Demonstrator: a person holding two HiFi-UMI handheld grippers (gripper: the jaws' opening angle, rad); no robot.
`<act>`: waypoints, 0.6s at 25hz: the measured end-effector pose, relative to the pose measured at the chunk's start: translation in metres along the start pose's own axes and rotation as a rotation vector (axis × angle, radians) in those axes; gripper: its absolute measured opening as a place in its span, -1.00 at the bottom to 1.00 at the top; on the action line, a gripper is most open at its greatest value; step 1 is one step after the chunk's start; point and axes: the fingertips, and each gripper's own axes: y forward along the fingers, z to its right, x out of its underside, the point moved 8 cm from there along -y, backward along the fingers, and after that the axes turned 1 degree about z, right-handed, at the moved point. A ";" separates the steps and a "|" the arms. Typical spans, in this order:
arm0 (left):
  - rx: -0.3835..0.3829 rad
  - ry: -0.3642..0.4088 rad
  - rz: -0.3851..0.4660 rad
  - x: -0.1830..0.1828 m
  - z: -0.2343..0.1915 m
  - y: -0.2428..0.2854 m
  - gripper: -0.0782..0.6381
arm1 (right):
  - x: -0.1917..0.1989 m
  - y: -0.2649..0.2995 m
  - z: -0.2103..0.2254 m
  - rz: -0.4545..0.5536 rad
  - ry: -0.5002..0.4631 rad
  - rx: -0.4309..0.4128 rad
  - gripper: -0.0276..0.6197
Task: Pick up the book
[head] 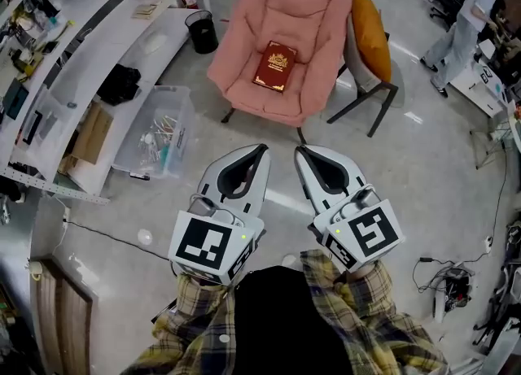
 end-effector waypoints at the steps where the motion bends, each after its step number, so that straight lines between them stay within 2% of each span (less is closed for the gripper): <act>1: 0.006 0.004 -0.004 -0.002 -0.013 0.001 -0.77 | -0.001 0.012 0.000 -0.002 0.004 0.010 -0.87; 8: 0.051 0.004 -0.041 -0.002 -0.098 0.004 -0.77 | 0.004 0.086 -0.008 -0.033 0.016 0.087 -0.87; 15: 0.079 -0.027 -0.079 0.005 -0.152 0.021 -0.77 | 0.014 0.123 -0.001 -0.073 0.051 0.162 -0.87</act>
